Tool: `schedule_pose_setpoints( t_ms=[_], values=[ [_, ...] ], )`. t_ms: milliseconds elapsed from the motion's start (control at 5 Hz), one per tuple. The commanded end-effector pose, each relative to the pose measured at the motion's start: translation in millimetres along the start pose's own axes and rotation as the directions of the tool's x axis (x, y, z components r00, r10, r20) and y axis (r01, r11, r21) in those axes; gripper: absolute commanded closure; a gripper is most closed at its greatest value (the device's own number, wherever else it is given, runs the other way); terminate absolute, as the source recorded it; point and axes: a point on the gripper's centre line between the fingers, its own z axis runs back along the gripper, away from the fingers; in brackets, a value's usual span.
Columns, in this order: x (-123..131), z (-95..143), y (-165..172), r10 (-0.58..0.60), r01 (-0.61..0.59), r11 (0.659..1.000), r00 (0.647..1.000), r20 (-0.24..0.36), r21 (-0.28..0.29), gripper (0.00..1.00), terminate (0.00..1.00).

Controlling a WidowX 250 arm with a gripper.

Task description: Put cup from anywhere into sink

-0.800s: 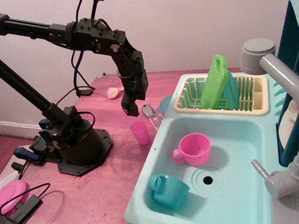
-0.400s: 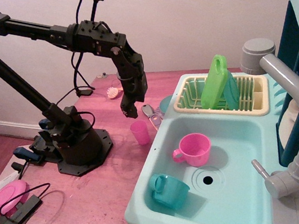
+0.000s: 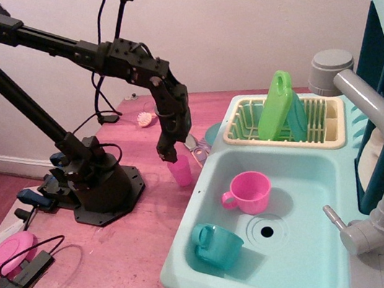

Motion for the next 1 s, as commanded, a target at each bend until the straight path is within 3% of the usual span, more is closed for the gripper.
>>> schedule_pose_setpoints(
  t_ms=[0, 400, 600, 800],
  values=[
    [9, -16, -1, -0.010, 0.010, 1.000, 1.000, 0.004, -0.008, 0.00, 0.00],
    [26, -44, -6, -0.038, 0.037, 0.999, 0.999, -0.003, -0.030, 0.00, 0.00],
    [24, -39, -3, -0.011, 0.011, 1.000, 1.000, -0.002, 0.006, 1.00, 0.00],
    [25, -32, -5, -0.021, 0.021, 1.000, 1.000, 0.015, 0.017, 1.00, 0.00]
  ],
)
